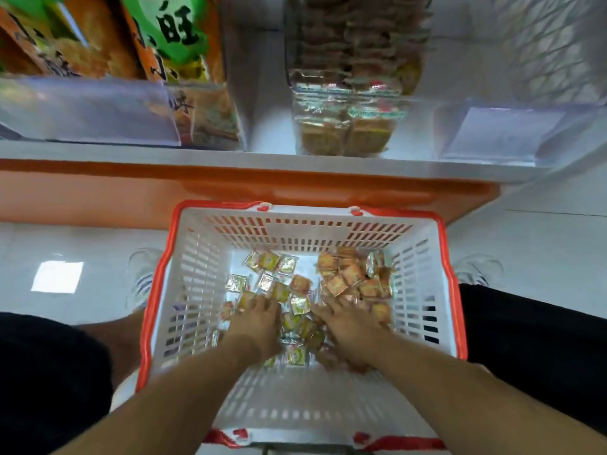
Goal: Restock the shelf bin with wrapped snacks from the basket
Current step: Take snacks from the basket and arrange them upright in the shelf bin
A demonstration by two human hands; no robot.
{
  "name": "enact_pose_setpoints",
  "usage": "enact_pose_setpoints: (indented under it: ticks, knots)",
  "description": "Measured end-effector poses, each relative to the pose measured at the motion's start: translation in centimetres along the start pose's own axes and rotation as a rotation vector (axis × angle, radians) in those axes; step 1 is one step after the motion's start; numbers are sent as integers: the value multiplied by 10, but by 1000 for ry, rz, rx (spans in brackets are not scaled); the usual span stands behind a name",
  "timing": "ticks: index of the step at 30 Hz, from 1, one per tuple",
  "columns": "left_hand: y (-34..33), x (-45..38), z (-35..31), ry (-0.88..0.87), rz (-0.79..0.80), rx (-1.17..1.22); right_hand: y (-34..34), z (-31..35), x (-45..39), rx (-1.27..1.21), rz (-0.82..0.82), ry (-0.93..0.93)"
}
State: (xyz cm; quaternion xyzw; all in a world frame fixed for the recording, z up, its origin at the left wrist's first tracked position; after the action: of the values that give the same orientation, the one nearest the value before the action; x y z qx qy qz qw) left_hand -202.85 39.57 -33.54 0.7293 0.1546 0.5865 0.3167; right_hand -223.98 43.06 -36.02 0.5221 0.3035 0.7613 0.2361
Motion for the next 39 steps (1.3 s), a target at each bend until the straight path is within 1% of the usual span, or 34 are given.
enact_pose_setpoints:
  ticks: [2,3,6,9,12,17,21,23,25,28,31,34,37,39]
  knots:
    - [-11,-9,-4,4,-4,-38,-6,5,-8,-86,10,-5]
    - [-15,-12,-6,13,7,-23,-9,8,-11,-169,16,-26]
    - [-26,-16,-12,65,69,104,-16,21,-22,-386,-18,-100]
    - [-30,-20,-16,53,38,158,-20,27,-28,-401,-44,-126]
    - [-28,-22,-14,28,2,212,-21,22,-29,-362,-42,-96]
    - [-27,-23,-9,6,40,241,-26,20,-22,-388,4,-91]
    - [-34,-28,-11,-79,87,227,-31,23,-24,-531,66,-125]
    - [-37,-30,-11,-86,93,293,-32,25,-23,-619,90,-136]
    - [-38,-30,-11,-71,60,357,-31,32,-16,-675,86,-165]
    - [-37,-27,-13,-11,1,415,-32,57,-9,-618,109,-297]
    - [-37,-25,-13,48,-49,425,-28,77,-13,-532,50,-419]
    - [-30,-21,-4,97,-49,418,-22,76,-14,-431,52,-403]
    - [-19,-17,6,79,-43,332,-16,70,-16,-378,58,-362]
    - [-14,-15,9,108,-33,377,-12,68,-20,-389,59,-353]
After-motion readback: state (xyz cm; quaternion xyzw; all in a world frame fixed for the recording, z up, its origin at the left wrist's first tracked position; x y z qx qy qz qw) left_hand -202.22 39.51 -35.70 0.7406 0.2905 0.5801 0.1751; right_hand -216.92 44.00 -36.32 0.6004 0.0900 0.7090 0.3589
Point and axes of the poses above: each hand's wrist, its own x-axis away from the middle knuckle, its own y-axis out of the back of the hand, z = x × y, the point moved 2 cm from there along -x, towards the middle knuckle, and after that the axes turned 1 degree about -x, right-handed, at the moved point
